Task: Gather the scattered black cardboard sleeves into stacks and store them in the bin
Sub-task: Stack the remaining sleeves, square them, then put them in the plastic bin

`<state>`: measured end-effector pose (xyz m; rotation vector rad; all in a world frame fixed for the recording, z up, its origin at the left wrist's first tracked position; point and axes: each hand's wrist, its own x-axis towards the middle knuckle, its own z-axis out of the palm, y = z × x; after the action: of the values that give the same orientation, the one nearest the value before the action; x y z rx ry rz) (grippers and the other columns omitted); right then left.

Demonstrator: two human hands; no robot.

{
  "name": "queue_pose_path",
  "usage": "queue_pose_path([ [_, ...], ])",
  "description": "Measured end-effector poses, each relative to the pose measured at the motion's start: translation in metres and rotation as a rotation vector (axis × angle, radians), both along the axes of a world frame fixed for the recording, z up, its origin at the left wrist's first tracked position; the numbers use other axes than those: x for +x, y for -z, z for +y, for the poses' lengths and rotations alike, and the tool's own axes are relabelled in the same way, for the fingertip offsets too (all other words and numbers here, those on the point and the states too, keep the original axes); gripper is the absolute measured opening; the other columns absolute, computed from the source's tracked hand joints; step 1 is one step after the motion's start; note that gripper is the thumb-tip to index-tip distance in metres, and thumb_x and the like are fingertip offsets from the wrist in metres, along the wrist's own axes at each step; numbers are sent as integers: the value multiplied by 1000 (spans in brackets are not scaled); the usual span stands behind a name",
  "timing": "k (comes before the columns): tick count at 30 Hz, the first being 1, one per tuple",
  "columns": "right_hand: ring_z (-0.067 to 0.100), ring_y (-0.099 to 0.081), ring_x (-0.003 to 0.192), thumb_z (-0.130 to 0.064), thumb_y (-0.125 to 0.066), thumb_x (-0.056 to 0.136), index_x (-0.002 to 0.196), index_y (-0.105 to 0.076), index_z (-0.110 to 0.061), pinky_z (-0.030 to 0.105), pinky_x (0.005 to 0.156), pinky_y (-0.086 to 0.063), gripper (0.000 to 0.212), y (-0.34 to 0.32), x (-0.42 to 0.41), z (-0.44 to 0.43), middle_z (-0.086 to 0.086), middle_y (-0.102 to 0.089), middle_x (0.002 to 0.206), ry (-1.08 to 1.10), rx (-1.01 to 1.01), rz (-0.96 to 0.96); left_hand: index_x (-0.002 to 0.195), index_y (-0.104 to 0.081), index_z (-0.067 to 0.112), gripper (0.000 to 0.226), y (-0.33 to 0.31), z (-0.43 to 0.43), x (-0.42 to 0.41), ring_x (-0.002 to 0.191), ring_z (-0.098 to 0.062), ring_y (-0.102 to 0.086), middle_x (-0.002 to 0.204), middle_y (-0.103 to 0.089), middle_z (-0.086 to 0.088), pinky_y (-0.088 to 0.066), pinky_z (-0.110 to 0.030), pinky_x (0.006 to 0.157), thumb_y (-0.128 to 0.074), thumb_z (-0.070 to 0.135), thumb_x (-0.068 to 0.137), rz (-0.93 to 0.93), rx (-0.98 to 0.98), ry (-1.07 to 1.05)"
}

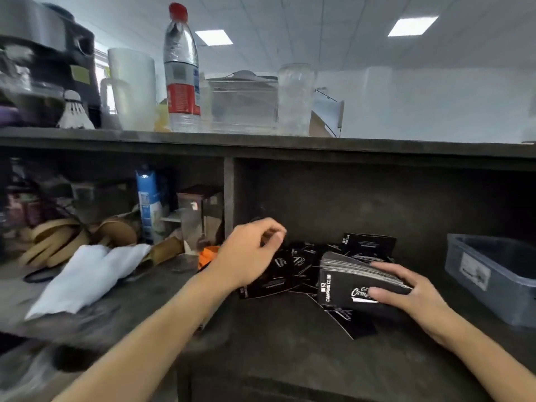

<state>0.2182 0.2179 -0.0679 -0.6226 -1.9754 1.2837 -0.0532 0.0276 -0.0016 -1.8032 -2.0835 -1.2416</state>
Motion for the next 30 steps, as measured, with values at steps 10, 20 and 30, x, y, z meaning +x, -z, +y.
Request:
queue_pose_path([
  [10,20,-74,92,-42,-88,75,118,-74,-11,37,79,-62,54,-32,-119,-72,7,-78,105,-365,-312,-619,122,-57,43,53,-5,-108,-5,106,11,-58,114,-63,28,-49,-16,91,-40,78,86,207,-247,-59],
  [20,9,-69,110,-78,-79,56,110,-77,-30,40,105,-52,72,-12,-133,-71,-14,-78,106,-216,-92,-574,151,-27,28,88,29,-55,10,133,-23,-48,148,-47,1,-35,-35,109,-68,65,82,591,-744,-73],
  [30,8,-70,104,-64,-67,86,107,-78,-17,30,101,-52,52,-24,-141,-57,-4,-78,107,-333,57,-520,156,-29,30,101,16,-29,10,133,-21,-48,149,-48,0,-41,-31,106,-82,57,74,414,-880,-29],
])
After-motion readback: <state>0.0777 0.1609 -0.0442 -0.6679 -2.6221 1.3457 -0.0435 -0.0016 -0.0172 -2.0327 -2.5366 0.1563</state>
